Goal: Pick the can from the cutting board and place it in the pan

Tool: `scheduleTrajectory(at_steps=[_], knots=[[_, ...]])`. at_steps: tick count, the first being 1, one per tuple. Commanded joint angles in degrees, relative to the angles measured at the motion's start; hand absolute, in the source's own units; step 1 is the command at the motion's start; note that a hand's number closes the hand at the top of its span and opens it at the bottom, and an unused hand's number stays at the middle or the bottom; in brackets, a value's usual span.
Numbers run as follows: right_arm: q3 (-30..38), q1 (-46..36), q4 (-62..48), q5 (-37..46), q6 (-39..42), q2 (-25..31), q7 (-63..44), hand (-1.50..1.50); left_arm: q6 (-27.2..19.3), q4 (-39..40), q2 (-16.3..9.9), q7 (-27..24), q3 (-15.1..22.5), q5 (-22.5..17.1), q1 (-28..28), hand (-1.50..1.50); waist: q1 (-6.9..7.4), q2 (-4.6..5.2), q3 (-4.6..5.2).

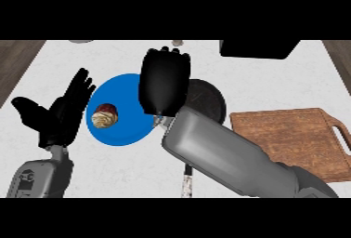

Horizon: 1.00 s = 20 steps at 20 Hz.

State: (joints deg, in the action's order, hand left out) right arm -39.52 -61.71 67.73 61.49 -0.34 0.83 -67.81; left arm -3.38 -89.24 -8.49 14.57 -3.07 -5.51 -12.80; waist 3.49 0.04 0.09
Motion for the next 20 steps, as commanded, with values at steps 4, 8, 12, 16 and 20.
scheduleTrajectory(at_steps=[4,8,12,16,20], knots=[[6.37,4.85,-2.49,4.91,-9.43,1.03,-3.14,1.50,0.40,1.34,-1.91,-2.67,-3.42,-0.76,0.66,0.00,-3.21,0.14,-0.08],[7.52,10.34,-6.90,8.06,-16.36,-0.64,2.97,1.50,-0.63,1.23,-0.97,-1.80,-2.31,0.44,0.41,0.00,-3.06,0.20,-0.09],[12.41,10.34,-15.50,4.09,-24.84,-0.79,13.25,1.50,1.73,-0.39,-2.73,-0.76,-4.11,-2.16,1.15,0.00,-2.04,0.41,-0.10],[14.79,11.06,-25.24,1.56,-31.95,-0.81,22.21,1.50,1.70,0.09,-1.79,-0.69,-3.07,-1.66,0.72,0.00,-2.00,0.53,-0.10],[10.67,9.12,-32.50,-3.04,-34.03,-0.82,19.92,1.50,1.80,-1.86,-0.99,-0.80,-2.18,-1.36,2.35,0.00,-1.38,0.42,-0.10]])
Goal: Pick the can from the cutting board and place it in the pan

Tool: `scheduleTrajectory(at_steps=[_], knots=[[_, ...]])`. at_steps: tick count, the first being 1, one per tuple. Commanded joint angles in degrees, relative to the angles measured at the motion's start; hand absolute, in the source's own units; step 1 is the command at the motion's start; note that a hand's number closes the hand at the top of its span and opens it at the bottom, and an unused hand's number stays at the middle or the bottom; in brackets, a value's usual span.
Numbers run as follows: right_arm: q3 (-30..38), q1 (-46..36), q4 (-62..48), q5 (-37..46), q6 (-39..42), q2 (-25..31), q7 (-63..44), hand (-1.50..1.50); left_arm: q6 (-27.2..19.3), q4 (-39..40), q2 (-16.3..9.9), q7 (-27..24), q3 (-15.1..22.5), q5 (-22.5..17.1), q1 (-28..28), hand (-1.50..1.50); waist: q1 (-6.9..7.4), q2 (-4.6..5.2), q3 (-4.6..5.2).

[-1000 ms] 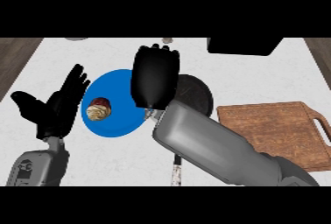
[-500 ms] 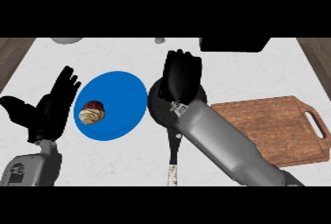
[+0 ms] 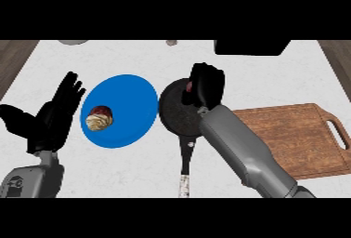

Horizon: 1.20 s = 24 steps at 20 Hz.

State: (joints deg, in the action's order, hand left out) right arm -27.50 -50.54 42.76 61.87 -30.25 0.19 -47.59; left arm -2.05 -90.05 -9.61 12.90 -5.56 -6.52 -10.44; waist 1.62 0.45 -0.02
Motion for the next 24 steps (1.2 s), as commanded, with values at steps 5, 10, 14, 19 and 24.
scheduleTrajectory(at_steps=[5,10,14,19,24], knots=[[6.64,1.10,-9.91,-11.07,-5.50,-0.19,0.32,-1.50,-1.91,-3.92,1.27,3.07,1.99,1.50,-0.65,0.00,0.75,0.11,-0.08],[7.27,2.04,-12.58,-20.23,-6.32,-0.19,12.22,-1.50,-2.71,-0.27,1.80,1.42,1.50,2.59,-1.99,0.00,0.08,0.05,-0.04],[12.87,4.50,-11.79,-23.00,-14.75,1.59,24.22,-1.50,-2.26,0.40,1.29,0.21,0.16,1.96,-1.03,0.00,-0.63,0.10,-0.08],[14.89,9.43,0.15,-30.24,-20.55,-0.18,28.77,-1.50,-1.65,-0.15,1.25,-0.36,0.39,2.02,0.75,0.00,-1.46,-0.34,-0.06],[17.93,23.35,16.44,-39.74,-17.62,1.38,38.53,-1.50,-1.83,-4.58,0.22,4.01,-0.14,1.13,1.93,0.00,-2.87,-0.94,-0.09]])
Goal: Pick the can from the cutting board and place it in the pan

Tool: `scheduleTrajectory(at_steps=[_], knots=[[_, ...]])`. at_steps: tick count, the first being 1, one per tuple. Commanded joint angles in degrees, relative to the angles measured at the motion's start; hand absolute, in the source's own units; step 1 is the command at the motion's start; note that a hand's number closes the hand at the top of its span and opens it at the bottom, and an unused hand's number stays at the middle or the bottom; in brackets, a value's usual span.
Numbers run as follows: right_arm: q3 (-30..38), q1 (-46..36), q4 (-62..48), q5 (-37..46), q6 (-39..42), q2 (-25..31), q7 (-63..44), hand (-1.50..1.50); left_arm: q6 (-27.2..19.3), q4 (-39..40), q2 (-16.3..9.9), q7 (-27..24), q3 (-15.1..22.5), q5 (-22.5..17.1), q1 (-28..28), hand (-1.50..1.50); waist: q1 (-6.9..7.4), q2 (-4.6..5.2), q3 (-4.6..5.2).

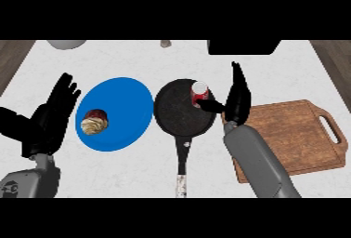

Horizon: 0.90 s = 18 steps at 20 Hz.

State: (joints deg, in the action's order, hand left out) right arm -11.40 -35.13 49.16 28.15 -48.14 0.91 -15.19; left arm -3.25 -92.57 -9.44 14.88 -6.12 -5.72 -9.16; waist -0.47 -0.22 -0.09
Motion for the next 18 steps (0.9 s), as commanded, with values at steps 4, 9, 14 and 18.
scheduleTrajectory(at_steps=[4,9,14,18], knots=[[-0.51,22.11,25.46,-12.58,5.98,1.90,13.60,-1.50,-1.19,-0.96,-0.12,0.95,-1.30,-0.10,0.83,0.00,-1.90,-0.54,0.01],[-2.10,36.72,41.98,-20.35,16.37,7.65,18.00,-1.50,-1.32,-0.18,1.53,-1.45,0.43,1.30,2.17,0.00,-1.48,-0.23,0.07],[-1.94,47.70,50.34,-20.66,17.04,9.36,22.50,-1.50,0.28,-0.74,1.87,-1.46,1.02,0.64,3.11,0.00,-0.01,0.11,0.09],[2.07,48.32,48.86,-21.22,19.89,10.79,23.61,-1.50,1.49,4.27,0.35,-3.28,-1.04,0.53,-1.20,0.00,0.19,0.21,0.09]])
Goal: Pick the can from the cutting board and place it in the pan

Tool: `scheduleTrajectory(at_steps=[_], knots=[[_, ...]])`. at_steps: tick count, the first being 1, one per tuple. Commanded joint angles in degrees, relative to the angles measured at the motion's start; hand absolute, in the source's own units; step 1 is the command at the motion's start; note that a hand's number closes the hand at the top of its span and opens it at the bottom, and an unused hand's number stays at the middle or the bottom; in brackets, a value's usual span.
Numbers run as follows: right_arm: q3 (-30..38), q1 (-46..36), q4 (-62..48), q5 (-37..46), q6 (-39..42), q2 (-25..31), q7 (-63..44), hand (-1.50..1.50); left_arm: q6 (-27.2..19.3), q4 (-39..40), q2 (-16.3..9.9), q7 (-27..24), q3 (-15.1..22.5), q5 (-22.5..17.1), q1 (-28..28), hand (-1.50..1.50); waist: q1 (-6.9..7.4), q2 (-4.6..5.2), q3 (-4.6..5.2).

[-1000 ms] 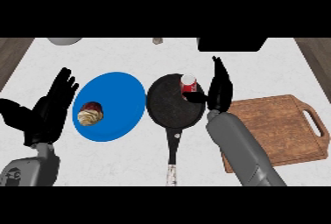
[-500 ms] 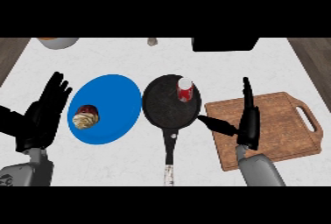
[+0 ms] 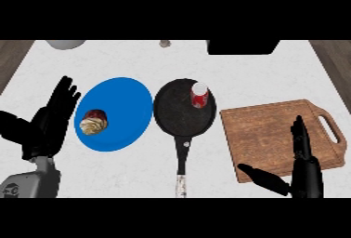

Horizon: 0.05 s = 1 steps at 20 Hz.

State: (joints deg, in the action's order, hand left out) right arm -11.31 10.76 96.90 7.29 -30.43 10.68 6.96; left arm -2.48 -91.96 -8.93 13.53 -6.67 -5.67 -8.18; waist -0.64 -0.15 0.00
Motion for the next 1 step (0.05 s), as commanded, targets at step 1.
scheduleTrajectory(at_steps=[1], knots=[[-2.42,8.47,4.47,1.37,-0.43,-1.53,3.46,-1.50,0.65,-2.89,-0.55,0.44,-0.78,-0.47,1.87,0.00,0.39,0.06,0.00]])
